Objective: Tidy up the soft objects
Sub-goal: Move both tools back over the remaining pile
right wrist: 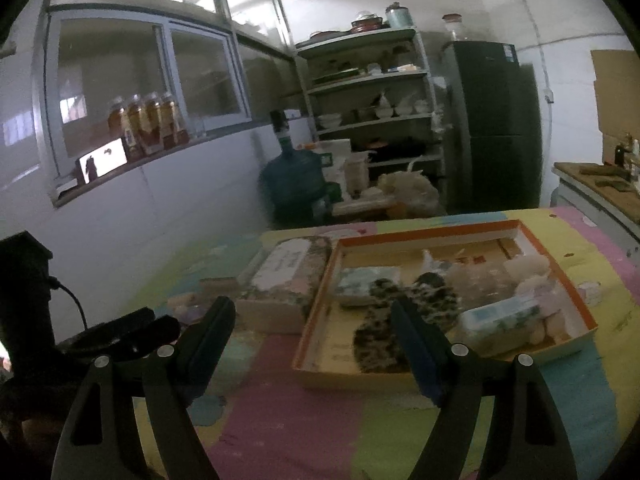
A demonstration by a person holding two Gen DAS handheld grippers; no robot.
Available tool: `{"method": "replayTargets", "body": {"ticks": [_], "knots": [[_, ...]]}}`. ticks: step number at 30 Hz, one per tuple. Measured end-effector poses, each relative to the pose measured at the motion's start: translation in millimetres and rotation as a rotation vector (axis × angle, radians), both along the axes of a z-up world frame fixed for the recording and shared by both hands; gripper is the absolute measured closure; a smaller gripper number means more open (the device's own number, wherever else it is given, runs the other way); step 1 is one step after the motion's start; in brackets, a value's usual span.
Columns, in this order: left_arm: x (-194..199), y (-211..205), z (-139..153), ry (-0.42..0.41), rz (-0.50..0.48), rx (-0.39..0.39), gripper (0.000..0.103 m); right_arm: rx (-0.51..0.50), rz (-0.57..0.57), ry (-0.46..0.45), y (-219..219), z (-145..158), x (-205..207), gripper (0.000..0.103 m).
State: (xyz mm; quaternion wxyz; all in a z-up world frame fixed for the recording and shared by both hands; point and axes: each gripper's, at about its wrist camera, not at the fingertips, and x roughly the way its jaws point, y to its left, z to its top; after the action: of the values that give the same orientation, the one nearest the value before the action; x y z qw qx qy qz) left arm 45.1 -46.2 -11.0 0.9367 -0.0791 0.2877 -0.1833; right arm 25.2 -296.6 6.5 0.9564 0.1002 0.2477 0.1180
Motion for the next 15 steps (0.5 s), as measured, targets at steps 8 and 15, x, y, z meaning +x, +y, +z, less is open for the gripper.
{"method": "replayTargets", "body": {"ticks": [8, 15], "knots": [[-10.9, 44.8, 1.5, -0.026, 0.085, -0.035, 0.014, -0.007, 0.044, 0.021, 32.6, -2.3, 2.8, 0.022], [-4.7, 70.2, -8.5, 0.005, 0.138, -0.020, 0.014, -0.019, 0.090, 0.038, 59.8, -6.8, 6.2, 0.022]]}}
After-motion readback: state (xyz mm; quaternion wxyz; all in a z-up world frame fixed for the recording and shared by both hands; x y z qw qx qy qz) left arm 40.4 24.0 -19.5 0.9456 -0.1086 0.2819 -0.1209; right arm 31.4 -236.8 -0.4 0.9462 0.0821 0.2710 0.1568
